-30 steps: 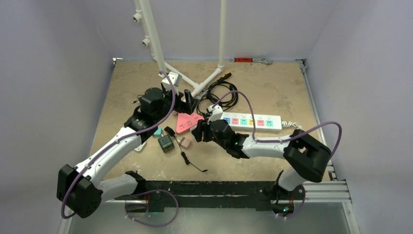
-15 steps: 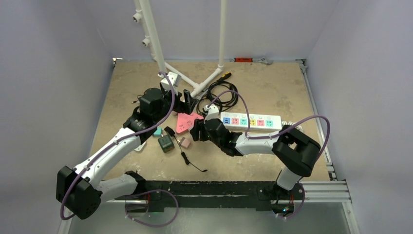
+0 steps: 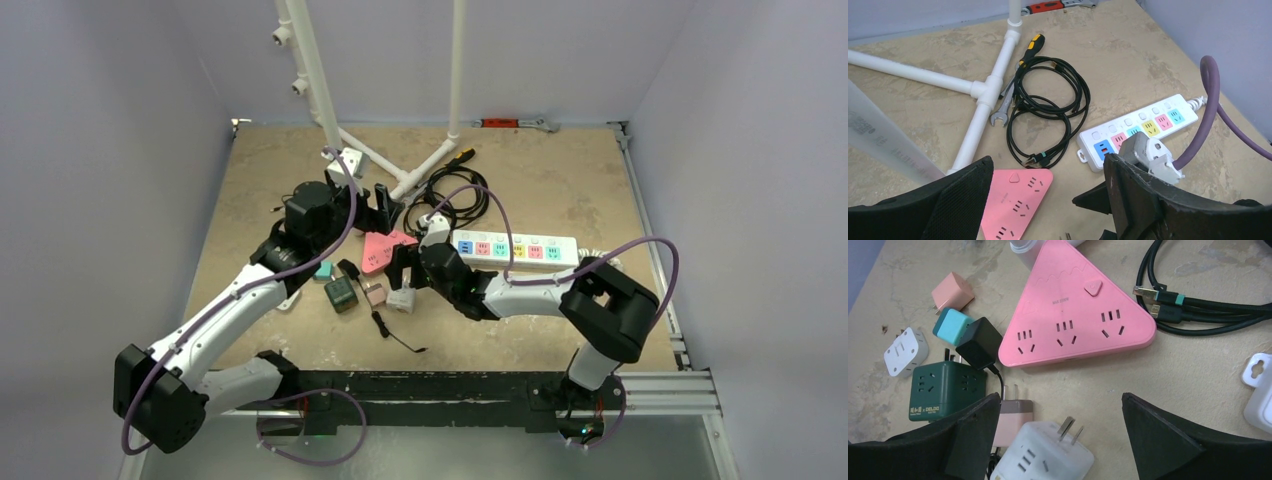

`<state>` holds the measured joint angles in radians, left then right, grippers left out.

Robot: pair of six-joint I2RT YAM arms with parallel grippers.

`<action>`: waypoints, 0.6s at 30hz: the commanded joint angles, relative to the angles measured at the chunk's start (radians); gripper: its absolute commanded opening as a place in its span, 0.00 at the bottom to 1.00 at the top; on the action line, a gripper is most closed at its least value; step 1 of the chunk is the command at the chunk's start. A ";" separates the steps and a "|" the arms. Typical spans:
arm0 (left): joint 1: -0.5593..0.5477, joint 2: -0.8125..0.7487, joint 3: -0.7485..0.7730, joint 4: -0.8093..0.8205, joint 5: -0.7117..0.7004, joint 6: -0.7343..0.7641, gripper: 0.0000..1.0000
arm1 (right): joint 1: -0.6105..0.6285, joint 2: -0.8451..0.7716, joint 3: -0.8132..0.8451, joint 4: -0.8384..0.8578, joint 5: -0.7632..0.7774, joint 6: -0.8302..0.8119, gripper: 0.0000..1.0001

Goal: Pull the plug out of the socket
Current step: Place the plug at the center of the board, then reset both arms

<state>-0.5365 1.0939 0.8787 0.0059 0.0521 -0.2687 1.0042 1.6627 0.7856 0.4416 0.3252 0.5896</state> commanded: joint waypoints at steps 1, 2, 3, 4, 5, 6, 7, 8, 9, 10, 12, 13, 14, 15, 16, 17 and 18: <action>0.008 -0.058 0.010 0.016 -0.036 0.016 0.80 | 0.005 -0.067 0.024 0.008 0.056 -0.021 0.94; 0.007 -0.068 0.006 0.018 -0.043 0.016 0.82 | 0.005 -0.082 0.023 -0.002 0.069 -0.026 0.95; 0.007 -0.076 0.002 0.019 -0.048 0.016 0.83 | 0.004 -0.100 0.022 -0.014 0.082 -0.032 0.96; 0.007 -0.081 0.000 0.018 -0.049 0.017 0.85 | 0.003 -0.118 0.020 -0.023 0.095 -0.038 0.98; 0.009 -0.087 0.001 0.014 -0.075 0.018 0.87 | 0.000 -0.136 0.020 -0.033 0.105 -0.047 0.99; 0.010 -0.091 0.002 0.008 -0.087 0.019 0.88 | -0.004 -0.154 0.019 -0.047 0.113 -0.051 0.99; 0.014 -0.095 0.003 0.003 -0.092 0.015 0.90 | -0.013 -0.173 0.018 -0.063 0.117 -0.056 0.99; 0.021 -0.101 0.002 -0.002 -0.091 0.005 0.92 | -0.026 -0.192 0.018 -0.078 0.112 -0.056 0.99; 0.035 -0.108 -0.001 -0.004 -0.084 -0.009 0.94 | -0.045 -0.215 0.013 -0.091 0.101 -0.055 0.99; 0.051 -0.116 -0.006 -0.004 -0.072 -0.024 0.94 | -0.069 -0.240 0.007 -0.103 0.083 -0.052 0.99; 0.098 -0.134 -0.012 -0.047 -0.061 -0.046 0.95 | -0.140 -0.293 -0.015 -0.120 0.044 -0.047 0.99; 0.118 -0.146 -0.015 -0.060 -0.065 -0.051 0.95 | -0.173 -0.322 -0.027 -0.129 0.028 -0.047 0.99; 0.142 -0.157 -0.016 -0.076 -0.072 -0.056 0.95 | -0.206 -0.355 -0.039 -0.139 0.023 -0.051 0.99; 0.165 -0.172 -0.019 -0.091 -0.081 -0.060 0.96 | -0.234 -0.389 -0.049 -0.152 0.025 -0.060 0.99; 0.190 -0.187 -0.022 -0.108 -0.090 -0.065 0.96 | -0.260 -0.423 -0.059 -0.167 0.031 -0.070 0.99; 0.213 -0.204 -0.026 -0.126 -0.108 -0.067 0.96 | -0.287 -0.472 -0.063 -0.189 0.040 -0.081 0.99; 0.232 -0.231 -0.030 -0.146 -0.131 -0.068 0.96 | -0.312 -0.510 -0.065 -0.211 0.048 -0.092 0.99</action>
<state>-0.3714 0.9394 0.8631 -0.0776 -0.0174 -0.3054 0.7662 1.2850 0.7429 0.3084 0.3595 0.5461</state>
